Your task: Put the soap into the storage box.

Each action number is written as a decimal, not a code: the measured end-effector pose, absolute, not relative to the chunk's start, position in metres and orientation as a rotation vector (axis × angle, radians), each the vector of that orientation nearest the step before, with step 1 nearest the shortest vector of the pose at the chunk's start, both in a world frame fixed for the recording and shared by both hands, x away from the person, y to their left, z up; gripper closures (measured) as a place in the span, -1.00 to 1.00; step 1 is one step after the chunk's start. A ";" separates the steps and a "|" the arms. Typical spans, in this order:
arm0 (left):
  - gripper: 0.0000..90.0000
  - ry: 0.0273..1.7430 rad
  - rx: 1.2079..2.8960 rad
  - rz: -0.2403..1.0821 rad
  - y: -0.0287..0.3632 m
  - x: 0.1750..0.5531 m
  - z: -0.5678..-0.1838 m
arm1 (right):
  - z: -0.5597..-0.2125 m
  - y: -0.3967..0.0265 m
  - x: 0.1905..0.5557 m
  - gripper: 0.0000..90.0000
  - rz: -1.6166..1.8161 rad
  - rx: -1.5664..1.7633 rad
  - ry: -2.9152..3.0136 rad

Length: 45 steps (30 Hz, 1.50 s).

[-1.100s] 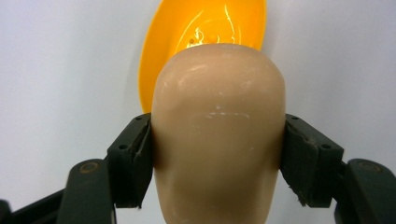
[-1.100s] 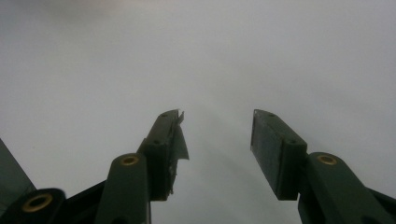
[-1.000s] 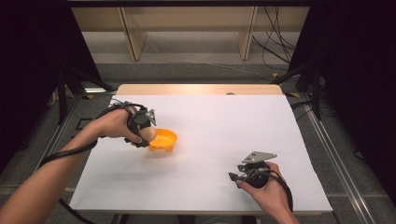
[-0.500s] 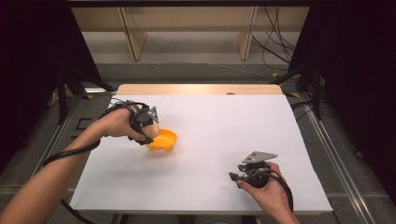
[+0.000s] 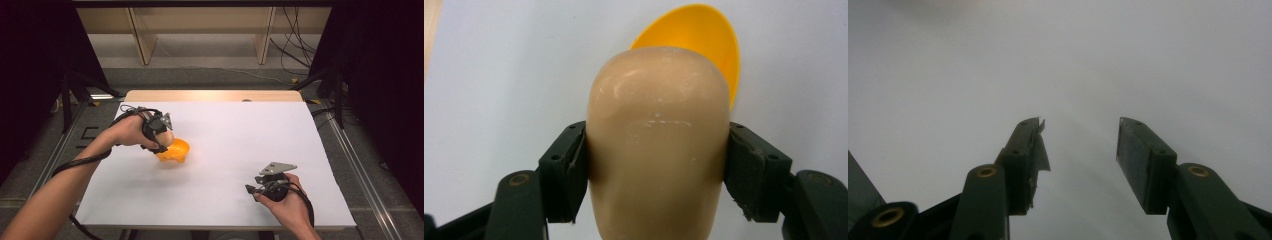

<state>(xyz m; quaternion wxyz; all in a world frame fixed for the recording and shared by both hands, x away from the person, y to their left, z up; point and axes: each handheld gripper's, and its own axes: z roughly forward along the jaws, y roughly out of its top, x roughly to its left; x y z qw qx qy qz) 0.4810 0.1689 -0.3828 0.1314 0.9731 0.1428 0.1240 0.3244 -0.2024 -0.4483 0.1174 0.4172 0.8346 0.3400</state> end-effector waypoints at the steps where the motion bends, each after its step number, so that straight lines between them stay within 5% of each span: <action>1: -0.28 0.423 2.822 0.355 0.169 0.481 -0.383 | -0.452 -0.201 0.325 0.17 1.037 1.203 2.410; 45: -0.28 0.413 2.776 0.319 0.153 0.488 -0.399 | -0.450 -0.202 0.325 0.17 1.006 1.204 2.442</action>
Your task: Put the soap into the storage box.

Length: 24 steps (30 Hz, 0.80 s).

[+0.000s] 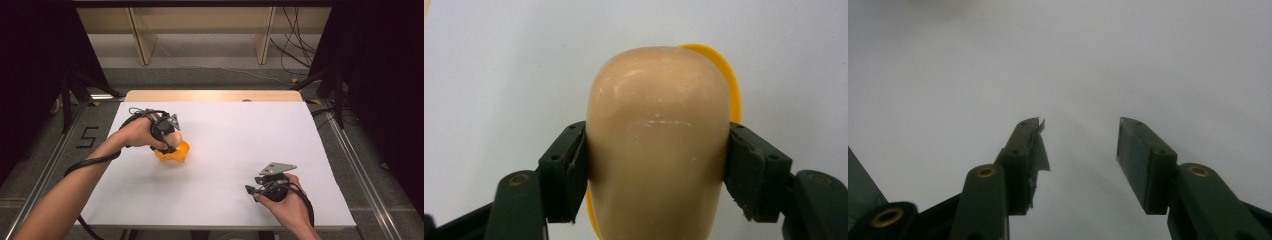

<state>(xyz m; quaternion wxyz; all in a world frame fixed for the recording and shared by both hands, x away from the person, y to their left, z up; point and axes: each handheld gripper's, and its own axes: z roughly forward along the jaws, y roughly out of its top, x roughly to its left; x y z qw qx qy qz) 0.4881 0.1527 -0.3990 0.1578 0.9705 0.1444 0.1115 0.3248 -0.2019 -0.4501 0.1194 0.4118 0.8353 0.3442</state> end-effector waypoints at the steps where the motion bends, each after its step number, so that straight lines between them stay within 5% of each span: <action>1: -0.28 0.431 2.772 0.309 0.153 0.487 -0.400 | -0.450 -0.202 0.325 0.17 1.007 1.203 2.442; 24: -0.29 0.452 2.789 0.281 0.153 0.490 -0.403 | -0.450 -0.202 0.325 0.16 1.006 1.205 2.443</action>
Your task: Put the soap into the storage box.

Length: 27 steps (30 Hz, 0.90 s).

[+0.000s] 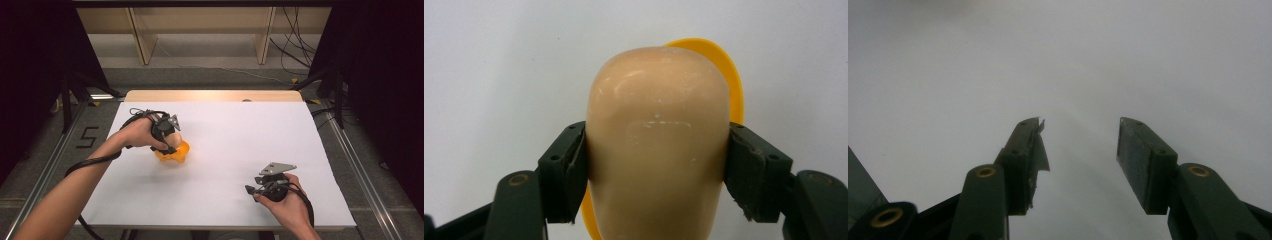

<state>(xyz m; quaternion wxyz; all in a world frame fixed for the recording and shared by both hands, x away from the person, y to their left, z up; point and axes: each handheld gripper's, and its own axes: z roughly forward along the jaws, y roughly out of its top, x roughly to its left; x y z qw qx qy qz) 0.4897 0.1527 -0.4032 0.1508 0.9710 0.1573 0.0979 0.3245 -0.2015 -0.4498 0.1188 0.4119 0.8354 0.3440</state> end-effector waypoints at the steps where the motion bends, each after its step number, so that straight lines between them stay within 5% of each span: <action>1: -0.29 0.451 2.790 0.279 0.153 0.490 -0.404 | -0.450 -0.201 0.324 0.16 1.006 1.204 2.442; 27: -0.52 0.496 2.663 0.337 0.159 0.468 -0.382 | -0.450 -0.201 0.325 0.15 1.005 1.201 2.441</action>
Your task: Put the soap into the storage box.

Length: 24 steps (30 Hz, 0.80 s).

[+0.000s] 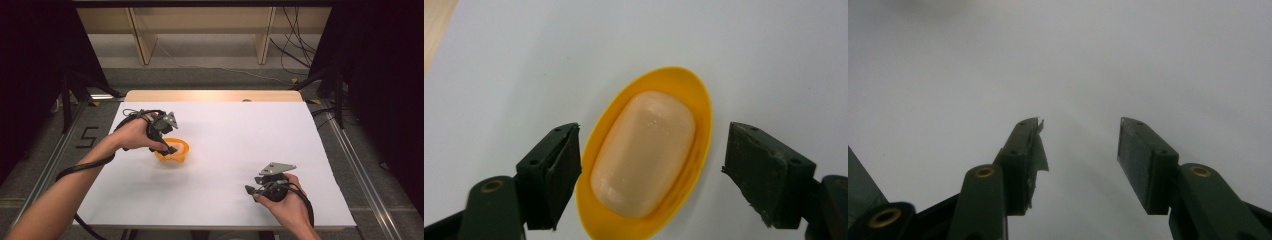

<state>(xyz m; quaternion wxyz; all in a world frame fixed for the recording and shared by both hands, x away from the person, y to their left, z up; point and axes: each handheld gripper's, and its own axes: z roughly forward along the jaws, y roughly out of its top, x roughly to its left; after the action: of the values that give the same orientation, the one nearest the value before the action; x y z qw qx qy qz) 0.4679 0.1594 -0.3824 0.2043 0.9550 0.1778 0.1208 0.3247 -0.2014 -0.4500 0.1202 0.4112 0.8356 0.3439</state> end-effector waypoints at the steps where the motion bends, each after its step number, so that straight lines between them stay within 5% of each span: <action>1: -0.53 0.509 2.651 0.337 0.162 0.465 -0.382 | -0.450 -0.202 0.325 0.15 1.003 1.199 2.444; 15: -0.55 0.783 2.455 0.430 0.202 0.413 -0.392 | -0.451 -0.200 0.324 0.14 1.004 1.215 2.433; 24: -0.53 0.804 2.426 0.455 0.223 0.380 -0.411 | -0.451 -0.201 0.324 0.14 0.995 1.200 2.442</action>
<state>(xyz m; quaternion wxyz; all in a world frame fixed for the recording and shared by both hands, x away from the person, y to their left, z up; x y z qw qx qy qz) 0.3803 0.2228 -0.4107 0.2694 0.9000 0.2983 0.1688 0.3242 -0.2008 -0.4511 0.1218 0.4111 0.8366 0.3409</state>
